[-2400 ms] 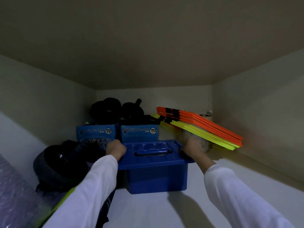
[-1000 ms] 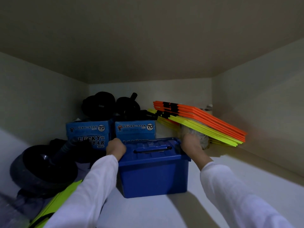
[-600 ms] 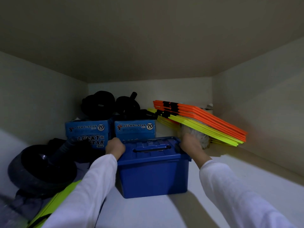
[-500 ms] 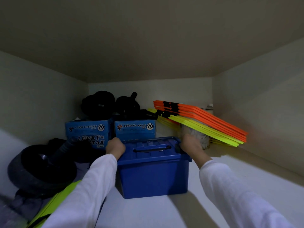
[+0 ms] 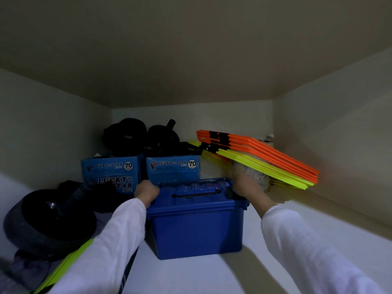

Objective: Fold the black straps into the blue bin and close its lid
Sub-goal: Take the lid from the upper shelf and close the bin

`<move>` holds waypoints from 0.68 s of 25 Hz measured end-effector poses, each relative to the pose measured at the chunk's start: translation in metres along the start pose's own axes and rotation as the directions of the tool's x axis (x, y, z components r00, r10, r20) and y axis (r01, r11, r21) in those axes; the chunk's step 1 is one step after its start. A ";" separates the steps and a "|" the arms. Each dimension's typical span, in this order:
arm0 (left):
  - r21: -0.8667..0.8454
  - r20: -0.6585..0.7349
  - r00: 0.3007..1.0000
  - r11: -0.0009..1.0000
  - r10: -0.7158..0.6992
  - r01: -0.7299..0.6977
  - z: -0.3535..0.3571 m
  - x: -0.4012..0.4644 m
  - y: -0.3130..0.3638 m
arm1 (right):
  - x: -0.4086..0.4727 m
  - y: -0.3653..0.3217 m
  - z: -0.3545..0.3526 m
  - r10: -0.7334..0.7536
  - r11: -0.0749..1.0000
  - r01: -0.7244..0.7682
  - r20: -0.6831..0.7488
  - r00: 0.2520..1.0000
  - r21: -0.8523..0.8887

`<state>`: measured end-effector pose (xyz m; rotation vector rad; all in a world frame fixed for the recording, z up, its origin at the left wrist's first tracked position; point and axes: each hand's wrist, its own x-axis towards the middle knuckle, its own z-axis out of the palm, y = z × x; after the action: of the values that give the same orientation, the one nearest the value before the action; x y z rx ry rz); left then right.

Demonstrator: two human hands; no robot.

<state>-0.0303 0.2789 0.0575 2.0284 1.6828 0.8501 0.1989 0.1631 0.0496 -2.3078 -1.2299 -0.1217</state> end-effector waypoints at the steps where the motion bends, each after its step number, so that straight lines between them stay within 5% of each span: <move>1: -0.008 0.012 1.000 1.000 0.001 0.000 0.001 0.001 -0.001 | 0.001 0.001 0.000 0.001 1.000 -0.001 0.002 1.000 0.000; 8: -0.055 0.042 0.998 0.997 -0.056 0.058 0.005 0.001 -0.006 | 0.000 0.002 0.011 0.098 0.995 -0.098 0.006 0.995 0.021; 17: -0.230 0.023 0.993 0.966 -0.115 0.118 0.006 0.000 -0.013 | -0.005 0.008 0.014 0.242 0.928 -0.243 0.038 0.969 0.283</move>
<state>-0.0355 0.2823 0.0447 1.7589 1.5983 0.9458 0.2001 0.1626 0.0328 -2.1802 -0.8854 0.1389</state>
